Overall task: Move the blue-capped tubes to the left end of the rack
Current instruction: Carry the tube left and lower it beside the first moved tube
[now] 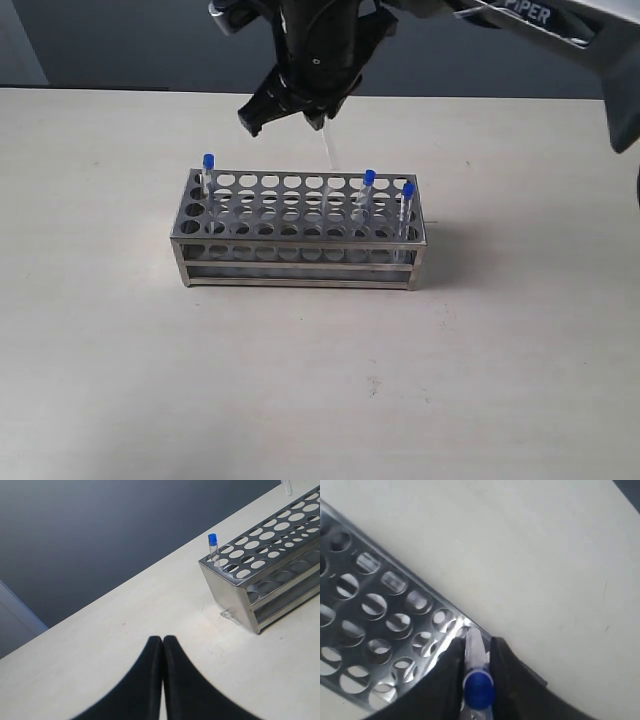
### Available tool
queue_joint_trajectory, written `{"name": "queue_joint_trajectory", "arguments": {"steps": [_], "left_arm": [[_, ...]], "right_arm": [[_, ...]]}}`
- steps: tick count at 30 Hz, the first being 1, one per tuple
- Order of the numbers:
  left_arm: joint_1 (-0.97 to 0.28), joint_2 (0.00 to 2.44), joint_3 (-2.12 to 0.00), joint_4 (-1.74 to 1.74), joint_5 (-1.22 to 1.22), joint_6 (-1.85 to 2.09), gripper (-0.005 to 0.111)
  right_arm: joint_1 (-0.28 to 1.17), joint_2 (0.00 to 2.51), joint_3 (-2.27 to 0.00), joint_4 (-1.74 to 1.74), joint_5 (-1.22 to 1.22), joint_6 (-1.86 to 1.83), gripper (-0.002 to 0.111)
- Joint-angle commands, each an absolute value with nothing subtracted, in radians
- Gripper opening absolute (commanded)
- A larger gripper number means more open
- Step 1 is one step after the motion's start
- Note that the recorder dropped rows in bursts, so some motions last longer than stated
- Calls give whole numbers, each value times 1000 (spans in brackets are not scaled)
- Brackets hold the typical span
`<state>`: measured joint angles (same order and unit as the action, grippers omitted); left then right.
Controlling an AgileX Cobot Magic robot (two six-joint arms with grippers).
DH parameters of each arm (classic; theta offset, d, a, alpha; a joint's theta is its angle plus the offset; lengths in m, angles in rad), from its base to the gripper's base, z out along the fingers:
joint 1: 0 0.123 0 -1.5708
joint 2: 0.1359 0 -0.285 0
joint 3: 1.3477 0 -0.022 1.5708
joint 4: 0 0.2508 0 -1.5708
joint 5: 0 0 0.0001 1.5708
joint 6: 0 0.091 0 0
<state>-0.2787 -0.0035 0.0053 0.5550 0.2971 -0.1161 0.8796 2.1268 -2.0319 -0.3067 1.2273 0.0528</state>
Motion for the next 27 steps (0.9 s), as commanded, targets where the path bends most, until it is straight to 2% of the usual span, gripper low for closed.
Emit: {"name": "queue_joint_trajectory", "arguments": {"steps": [1, 11, 27], "left_arm": [[-282, 0, 0, 560, 290, -121, 1], [-282, 0, 0, 560, 290, -121, 1], [-282, 0, 0, 560, 290, -121, 1]], "right_arm": [[940, 2103, -2040, -290, 1160, 7, 0], [980, 2109, -2040, -106, 904, -122, 0], [980, 2199, -2040, -54, 908, -161, 0]]}}
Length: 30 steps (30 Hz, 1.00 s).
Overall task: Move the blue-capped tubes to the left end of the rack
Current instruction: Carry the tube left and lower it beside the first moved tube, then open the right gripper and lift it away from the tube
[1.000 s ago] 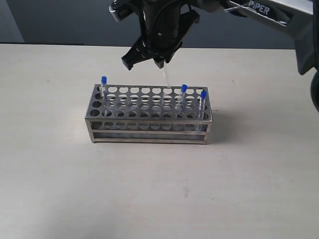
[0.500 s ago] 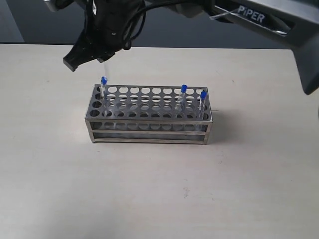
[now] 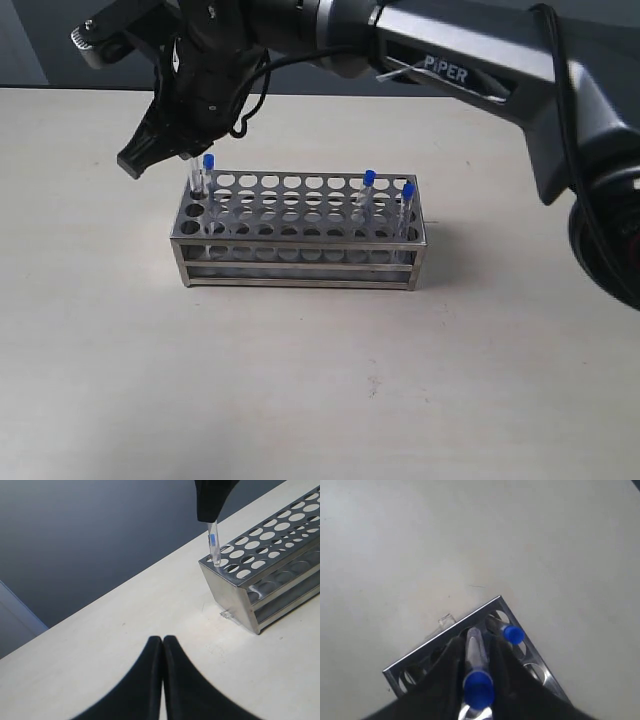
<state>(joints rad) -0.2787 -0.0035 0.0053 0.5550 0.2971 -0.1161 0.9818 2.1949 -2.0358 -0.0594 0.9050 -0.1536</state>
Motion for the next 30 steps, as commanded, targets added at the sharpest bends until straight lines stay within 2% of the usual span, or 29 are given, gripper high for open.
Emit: {"name": "queue_joint_trajectory", "arguments": {"steps": [1, 21, 24, 30], "left_arm": [[-282, 0, 0, 560, 290, -121, 1], [-282, 0, 0, 555, 292, -121, 1], [-282, 0, 0, 555, 292, -121, 1], [-282, 0, 0, 555, 292, -121, 1]], "right_arm": [[980, 2204, -2040, -54, 908, -161, 0], [978, 2301, -2040, -61, 884, -76, 2], [978, 2301, -2040, -61, 877, -71, 10], [978, 2299, -2040, -69, 879, -54, 43]]}}
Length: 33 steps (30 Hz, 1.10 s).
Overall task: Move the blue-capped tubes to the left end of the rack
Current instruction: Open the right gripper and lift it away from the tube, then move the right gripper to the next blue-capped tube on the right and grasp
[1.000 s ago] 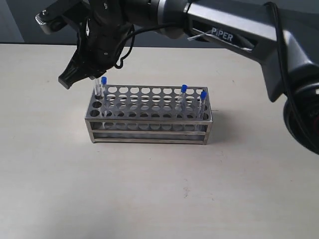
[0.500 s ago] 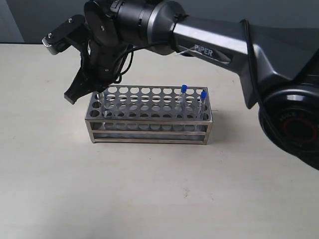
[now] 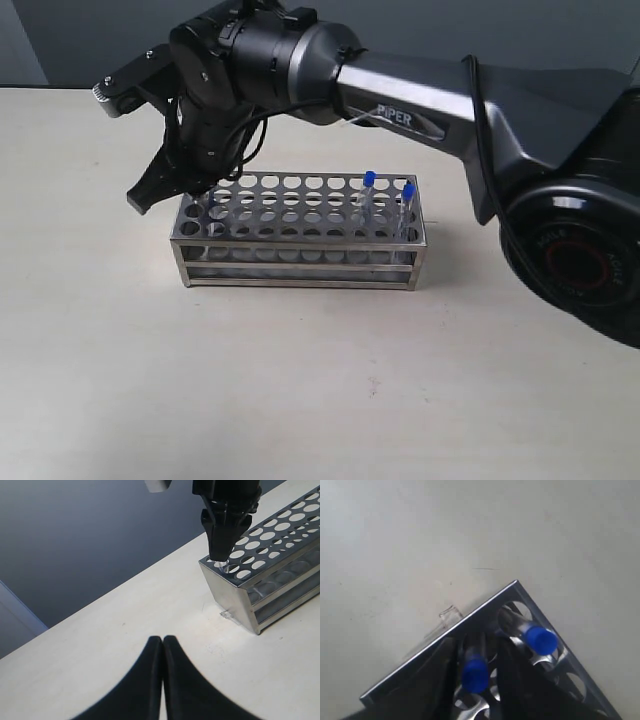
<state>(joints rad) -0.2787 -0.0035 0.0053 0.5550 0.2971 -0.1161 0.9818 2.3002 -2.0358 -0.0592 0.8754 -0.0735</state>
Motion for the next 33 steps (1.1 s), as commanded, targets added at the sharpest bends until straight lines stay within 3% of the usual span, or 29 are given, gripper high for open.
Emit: {"name": "queue_joint_trajectory", "arguments": {"steps": [1, 16, 23, 33], "left_arm": [[-282, 0, 0, 555, 292, -121, 1], [-282, 0, 0, 555, 292, -121, 1], [-282, 0, 0, 555, 292, -121, 1], [-282, 0, 0, 555, 290, -121, 1]], "right_arm": [[978, 2299, -2040, -69, 879, -40, 47], [978, 2147, -2040, -140, 1083, 29, 50], [978, 2109, -2034, -378, 1221, 58, 50], [870, 2105, -1849, -393, 1221, 71, 50]]}}
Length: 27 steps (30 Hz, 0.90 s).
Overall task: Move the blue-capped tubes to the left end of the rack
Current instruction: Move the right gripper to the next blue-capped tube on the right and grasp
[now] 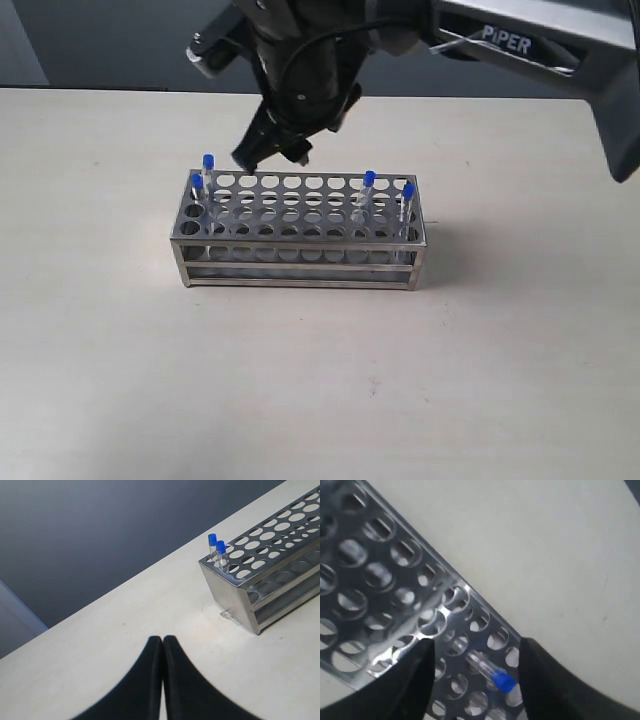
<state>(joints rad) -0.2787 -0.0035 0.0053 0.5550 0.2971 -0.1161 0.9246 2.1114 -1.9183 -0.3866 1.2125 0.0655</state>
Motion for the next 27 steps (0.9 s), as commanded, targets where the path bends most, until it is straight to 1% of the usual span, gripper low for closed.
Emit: {"name": "queue_joint_trajectory", "arguments": {"steps": [1, 10, 12, 17, 18, 20, 21, 22, 23, 25, 27], "left_arm": [[-282, 0, 0, 555, 290, -121, 1], [-282, 0, 0, 555, 290, -121, 1], [-282, 0, 0, 555, 290, -121, 1], [-282, 0, 0, 555, 290, -121, 1], [-282, 0, 0, 555, 290, -121, 1], [-282, 0, 0, 555, 290, -121, 1], [-282, 0, 0, 555, 290, -121, 1], [-282, 0, 0, 555, 290, -121, 1], [-282, 0, 0, 555, 290, -121, 1], [-282, 0, 0, 555, 290, -121, 1], [-282, 0, 0, 555, 290, -121, 1]], "right_arm": [[857, 2105, -1829, -393, 1221, 71, 50], [758, 2105, -1717, -273, 1185, 71, 50], [757, 2105, -1710, -271, 1173, 71, 44], [757, 2104, -1710, -263, 1171, 67, 20], [757, 2103, -1710, -260, 1171, 67, 19], [757, 2099, -1710, -242, 1173, 67, 22], [757, 2091, -1710, -234, 1173, 67, 28], [757, 2089, -1710, -234, 1171, 67, 31], [757, 2080, -1710, -234, 1171, 67, 37], [757, 2072, -1710, -239, 1166, 67, 40], [757, 2070, -1710, -237, 1117, 67, 39]]}}
